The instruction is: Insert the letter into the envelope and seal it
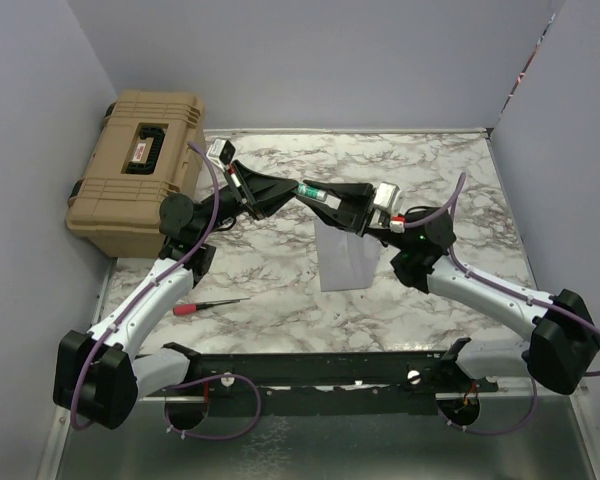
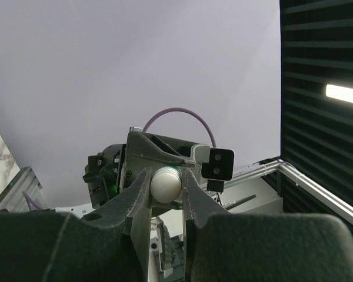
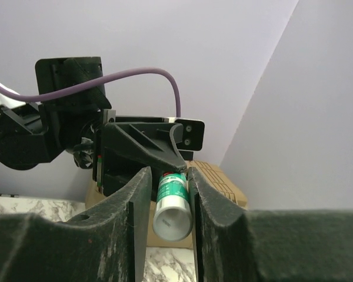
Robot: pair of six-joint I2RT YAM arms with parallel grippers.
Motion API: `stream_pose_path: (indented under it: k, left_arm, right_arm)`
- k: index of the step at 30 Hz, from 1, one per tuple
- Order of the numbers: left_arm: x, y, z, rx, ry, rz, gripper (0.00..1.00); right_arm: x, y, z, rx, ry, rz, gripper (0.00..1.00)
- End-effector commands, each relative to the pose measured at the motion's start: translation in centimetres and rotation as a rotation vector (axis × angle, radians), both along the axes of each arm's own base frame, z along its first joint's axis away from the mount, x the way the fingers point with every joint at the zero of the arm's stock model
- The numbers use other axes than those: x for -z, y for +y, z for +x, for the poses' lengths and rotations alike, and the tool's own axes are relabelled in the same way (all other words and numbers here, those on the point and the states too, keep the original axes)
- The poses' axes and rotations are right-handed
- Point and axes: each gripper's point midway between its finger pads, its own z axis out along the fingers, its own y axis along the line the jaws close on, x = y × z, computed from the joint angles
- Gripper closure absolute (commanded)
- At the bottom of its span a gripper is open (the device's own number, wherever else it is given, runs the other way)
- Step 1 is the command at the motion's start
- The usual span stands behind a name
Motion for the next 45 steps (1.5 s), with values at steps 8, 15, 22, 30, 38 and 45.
stream_pose_path:
  k: [8,15,22,30,38,45]
  left_arm:
    - [-1.9,0.5,-0.8,-0.012,-0.057,-0.040,0.96]
    - [-1.8,0.5,-0.8,-0.014,-0.054,-0.042,0.97]
    - [-1.8,0.6,-0.8,-0.015,-0.054,-0.046,0.97]
    - [-2.2,0.6,-1.0,-0.012,-0.065,-0.052,0.92]
    - [-2.2,0.7,-1.1,-0.014,-0.070,-0.052,0.57]
    - [-1.4,0.7,-1.1,-0.029,-0.075,-0.040,0.15]
  right_arm:
    - [-0.6,1.0,0.5,-0.021,-0.012,-0.019,0.66]
    - [-0.3,0.9,1.0,0.006,0.004,-0.014,0.60]
    - [-0.2,0.9,1.4,0.019,0.021,-0.019,0.72]
    - [-0.1,0.7,2.2,0.064,0.025,-0.015,0.94]
    - [-0.6,-0.7,3.1,0.142,0.061,0.044,0.99]
    - [-1.9,-2.5,4.3,0.214,0.206,0.118,0.99]
